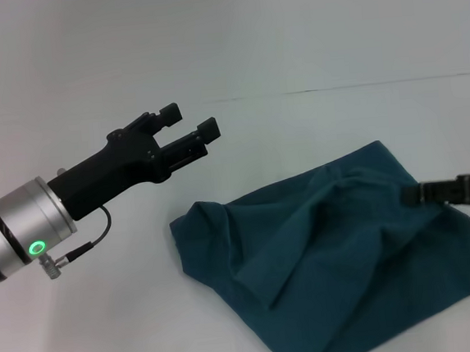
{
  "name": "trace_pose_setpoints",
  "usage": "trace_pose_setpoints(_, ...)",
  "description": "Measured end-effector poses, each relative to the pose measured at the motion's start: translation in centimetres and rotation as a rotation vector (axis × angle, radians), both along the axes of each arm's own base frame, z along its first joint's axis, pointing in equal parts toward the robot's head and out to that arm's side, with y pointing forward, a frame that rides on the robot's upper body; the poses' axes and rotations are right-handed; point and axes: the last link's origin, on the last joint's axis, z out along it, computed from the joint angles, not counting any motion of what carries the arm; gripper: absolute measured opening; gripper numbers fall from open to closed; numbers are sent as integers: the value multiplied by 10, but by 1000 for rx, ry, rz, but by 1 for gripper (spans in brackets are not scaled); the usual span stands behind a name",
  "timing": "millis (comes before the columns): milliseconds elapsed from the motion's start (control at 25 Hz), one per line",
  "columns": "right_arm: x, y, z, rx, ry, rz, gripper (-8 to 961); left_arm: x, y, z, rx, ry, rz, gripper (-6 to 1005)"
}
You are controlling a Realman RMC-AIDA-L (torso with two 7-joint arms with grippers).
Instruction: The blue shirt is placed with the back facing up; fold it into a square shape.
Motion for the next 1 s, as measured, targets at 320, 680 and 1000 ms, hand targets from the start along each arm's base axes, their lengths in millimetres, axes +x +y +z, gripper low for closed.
trace_pose_setpoints(320, -3, 5, -23, -64, -60, 6, 661, -2, 0, -1, 2, 3, 14, 888)
trace_pose_setpoints(680, -2, 9, -39, -77, -119, 22, 572, -8, -5, -4, -9, -4, 36, 888)
trace_pose_setpoints(1000, 2, 11, -29, -19, -147, 27, 391, -8, -5, -6, -16, -8, 41, 888)
